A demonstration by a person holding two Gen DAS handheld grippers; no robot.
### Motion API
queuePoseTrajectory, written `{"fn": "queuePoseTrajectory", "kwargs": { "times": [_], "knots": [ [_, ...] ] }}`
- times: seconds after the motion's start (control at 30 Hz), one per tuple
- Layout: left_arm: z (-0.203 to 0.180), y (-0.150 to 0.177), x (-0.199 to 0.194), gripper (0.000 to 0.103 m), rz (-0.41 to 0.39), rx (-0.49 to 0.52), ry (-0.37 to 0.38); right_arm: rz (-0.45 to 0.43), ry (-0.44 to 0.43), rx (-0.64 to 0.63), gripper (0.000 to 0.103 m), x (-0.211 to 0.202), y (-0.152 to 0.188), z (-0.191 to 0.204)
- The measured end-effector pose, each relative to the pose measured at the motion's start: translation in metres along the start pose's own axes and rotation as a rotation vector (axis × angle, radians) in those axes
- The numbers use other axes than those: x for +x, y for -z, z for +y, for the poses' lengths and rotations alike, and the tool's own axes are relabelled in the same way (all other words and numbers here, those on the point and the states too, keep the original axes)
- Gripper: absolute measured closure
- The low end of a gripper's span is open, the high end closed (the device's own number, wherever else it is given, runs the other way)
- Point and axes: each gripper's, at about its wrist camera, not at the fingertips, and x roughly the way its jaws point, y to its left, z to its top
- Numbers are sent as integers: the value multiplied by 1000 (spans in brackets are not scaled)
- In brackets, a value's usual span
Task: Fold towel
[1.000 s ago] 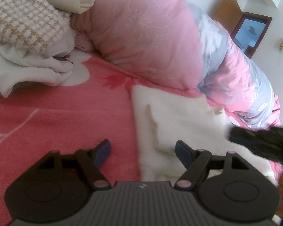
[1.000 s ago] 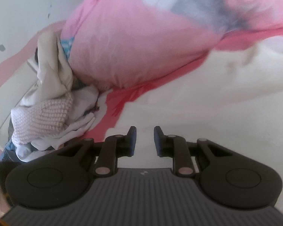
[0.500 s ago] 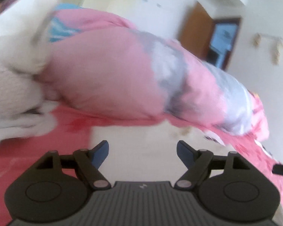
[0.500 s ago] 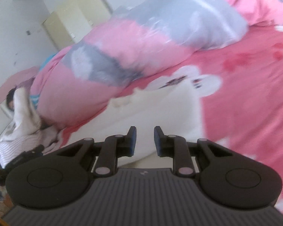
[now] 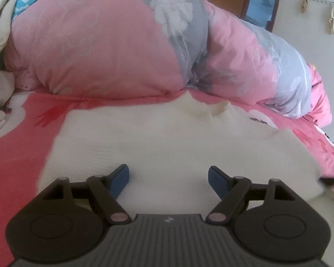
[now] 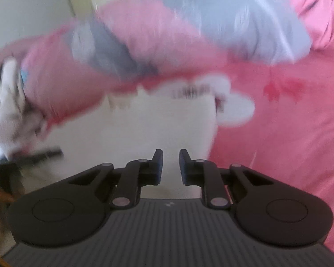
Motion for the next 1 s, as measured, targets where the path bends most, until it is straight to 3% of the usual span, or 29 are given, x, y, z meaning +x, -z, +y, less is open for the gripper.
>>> {"fn": "queuePoseTrajectory", "kwargs": {
  "times": [0.13, 0.27, 0.43, 0.63, 0.77, 0.87, 1.0],
  "knots": [
    [-2, 3, -2, 21, -4, 13, -5, -17, 8, -48, 89, -5, 2, 6],
    [2, 3, 1, 21, -15, -8, 10, -113, 38, -94, 89, -24, -16, 10],
    [4, 2, 3, 21, -23, -25, 22, 9, 69, -117, 91, 23, -11, -5],
    [6, 3, 2, 20, -29, -35, 31, -84, 88, -125, 90, 12, -50, -3],
    [7, 3, 1, 20, -31, -42, 36, 1, 82, -115, 92, 59, -42, -19],
    [7, 3, 1, 19, -32, -43, 38, 16, 93, -122, 92, 54, -52, -14],
    [7, 3, 1, 19, -34, -44, 39, -57, 119, -152, 92, 46, -77, -9]
  ]
}}
